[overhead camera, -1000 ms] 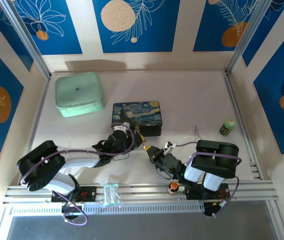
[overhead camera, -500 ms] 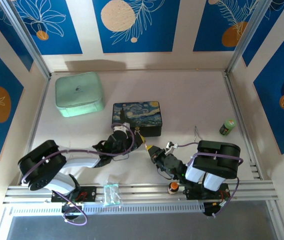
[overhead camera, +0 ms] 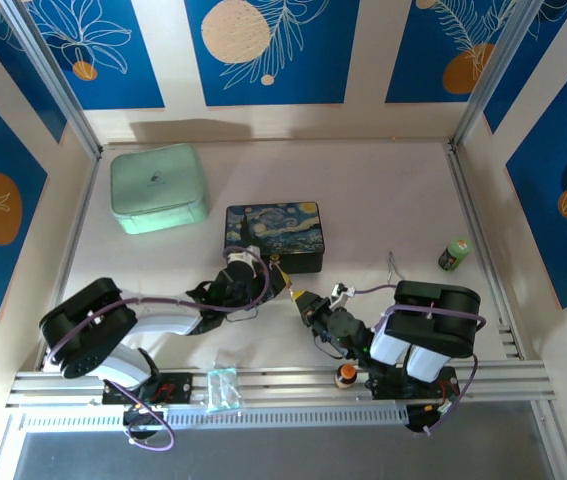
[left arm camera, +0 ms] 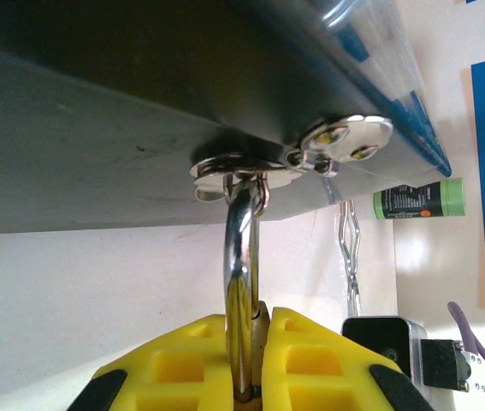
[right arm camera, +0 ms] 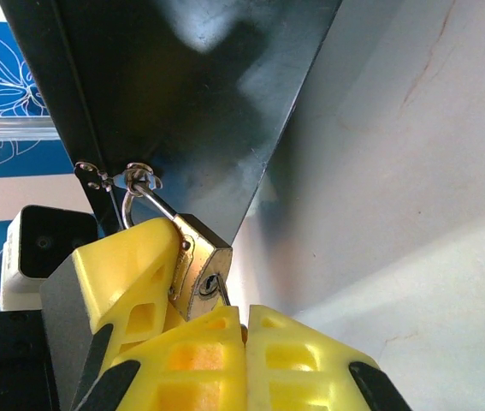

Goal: Unlock the padlock with the key

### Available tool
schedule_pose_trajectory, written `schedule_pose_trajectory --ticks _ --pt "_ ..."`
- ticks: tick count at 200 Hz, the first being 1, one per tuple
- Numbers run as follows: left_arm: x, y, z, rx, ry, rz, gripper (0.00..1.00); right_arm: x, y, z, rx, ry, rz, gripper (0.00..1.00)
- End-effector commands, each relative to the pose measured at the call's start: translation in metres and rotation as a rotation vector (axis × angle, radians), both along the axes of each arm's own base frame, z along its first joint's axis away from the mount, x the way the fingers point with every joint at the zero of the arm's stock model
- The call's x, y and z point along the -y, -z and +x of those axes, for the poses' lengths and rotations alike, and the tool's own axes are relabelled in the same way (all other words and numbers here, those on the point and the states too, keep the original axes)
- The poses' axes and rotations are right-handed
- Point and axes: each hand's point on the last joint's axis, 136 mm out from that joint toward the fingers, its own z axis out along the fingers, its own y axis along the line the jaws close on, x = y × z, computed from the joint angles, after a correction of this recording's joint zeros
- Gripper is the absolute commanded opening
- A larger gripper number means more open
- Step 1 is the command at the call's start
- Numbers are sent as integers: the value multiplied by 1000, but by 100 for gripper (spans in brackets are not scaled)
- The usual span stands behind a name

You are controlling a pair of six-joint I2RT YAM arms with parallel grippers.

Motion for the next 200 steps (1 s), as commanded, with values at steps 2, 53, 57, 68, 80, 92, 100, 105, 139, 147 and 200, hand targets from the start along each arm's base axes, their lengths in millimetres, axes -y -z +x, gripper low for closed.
schedule_pose_trajectory --ticks 2,53,57,68,80,92,100,105,139,147,200 --pt "8 -26 5 53 21 -99 0 11 -8 7 54 37 -22 0" --pt "18 -31 -2 28 60 -172 0 2 -18 12 77 -2 -8 0" --pt "18 -30 -3 25 61 -170 0 2 -16 12 70 -1 -5 0" --pt "18 -29 -4 25 58 -168 0 -1 -17 13 78 -10 -11 0" --pt "18 -29 -5 25 61 -170 0 -3 -18 13 80 -15 -13 0" --pt "18 -29 -6 23 65 -172 0 -4 -19 13 82 -16 -9 0" --pt "18 -29 -7 25 70 -167 0 -5 -20 12 87 -17 -10 0" --pt "17 -28 -7 24 69 -158 0 -5 -23 12 99 -20 -11 0" --pt "3 -20 -4 44 32 -82 0 3 -22 10 96 -1 -23 0" --pt "1 -23 -2 56 31 -70 0 6 -15 8 64 12 -24 0" --pt "-2 -36 6 99 23 -20 0 6 -12 5 61 21 -24 0"
